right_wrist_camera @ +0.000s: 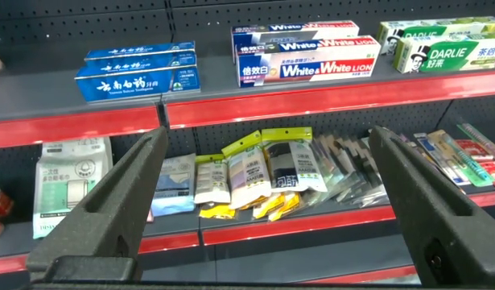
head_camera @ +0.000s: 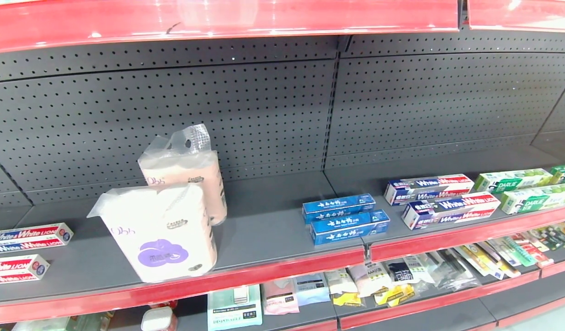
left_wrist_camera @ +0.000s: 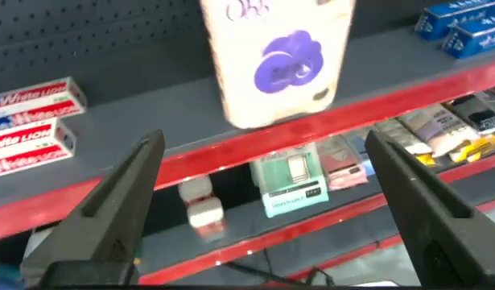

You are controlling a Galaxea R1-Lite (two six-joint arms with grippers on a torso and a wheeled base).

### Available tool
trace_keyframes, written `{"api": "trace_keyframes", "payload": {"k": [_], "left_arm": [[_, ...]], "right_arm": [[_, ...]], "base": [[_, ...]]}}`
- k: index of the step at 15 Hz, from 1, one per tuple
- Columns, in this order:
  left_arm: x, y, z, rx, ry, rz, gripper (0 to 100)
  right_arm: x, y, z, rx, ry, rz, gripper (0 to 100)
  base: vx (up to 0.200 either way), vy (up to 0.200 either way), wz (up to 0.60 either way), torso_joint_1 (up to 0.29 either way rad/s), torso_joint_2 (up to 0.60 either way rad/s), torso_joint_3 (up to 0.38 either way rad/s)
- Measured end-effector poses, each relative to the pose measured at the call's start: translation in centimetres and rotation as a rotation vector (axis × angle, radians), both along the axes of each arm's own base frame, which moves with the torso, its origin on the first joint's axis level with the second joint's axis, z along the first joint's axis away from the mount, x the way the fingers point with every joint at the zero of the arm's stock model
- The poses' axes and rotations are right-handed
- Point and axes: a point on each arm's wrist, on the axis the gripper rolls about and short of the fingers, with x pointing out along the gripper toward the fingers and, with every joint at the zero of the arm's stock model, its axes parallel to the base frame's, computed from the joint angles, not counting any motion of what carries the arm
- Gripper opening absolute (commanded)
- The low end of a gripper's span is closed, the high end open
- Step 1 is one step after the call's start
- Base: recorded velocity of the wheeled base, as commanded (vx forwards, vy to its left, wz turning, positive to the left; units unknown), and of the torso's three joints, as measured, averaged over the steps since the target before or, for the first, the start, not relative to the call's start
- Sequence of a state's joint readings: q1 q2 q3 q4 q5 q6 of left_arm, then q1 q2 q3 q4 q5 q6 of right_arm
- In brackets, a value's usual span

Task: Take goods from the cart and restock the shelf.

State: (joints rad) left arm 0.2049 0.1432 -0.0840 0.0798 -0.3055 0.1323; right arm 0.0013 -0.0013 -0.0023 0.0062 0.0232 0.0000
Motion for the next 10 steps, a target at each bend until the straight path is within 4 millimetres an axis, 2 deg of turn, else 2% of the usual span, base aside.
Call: {"api": "trace_keyframes", "payload": {"k": [2,4,8,10], "left_arm": [[-0.18,0.23,-0.58,0.008,-0.014,0.205,100],[-0.54,0.03,-0.84,-0.029,-0.067,0.330,100],[-0.55,-0.24,-1.08,0.000,-0.163,0.291,100],[-0.51,-0.40,-1.27,0.011,-0.166,0.194,100]], "right_arm": [[0.00,0.00,0.00,0.000,0.000,0.000,100],[0.00,0.00,-0.02,0.000,0.001,0.000,100],[0.00,0.00,-0.02,0.000,0.001,-0.001,100],[0.00,0.00,-0.02,0.000,0.001,0.000,100]], "base": [[0.000,0.000,0.00,0.000,0.00,0.000],[0.000,0.000,0.00,0.000,0.00,0.000],[0.000,0.000,0.00,0.000,0.00,0.000],[0.000,0.000,0.00,0.000,0.00,0.000]]}}
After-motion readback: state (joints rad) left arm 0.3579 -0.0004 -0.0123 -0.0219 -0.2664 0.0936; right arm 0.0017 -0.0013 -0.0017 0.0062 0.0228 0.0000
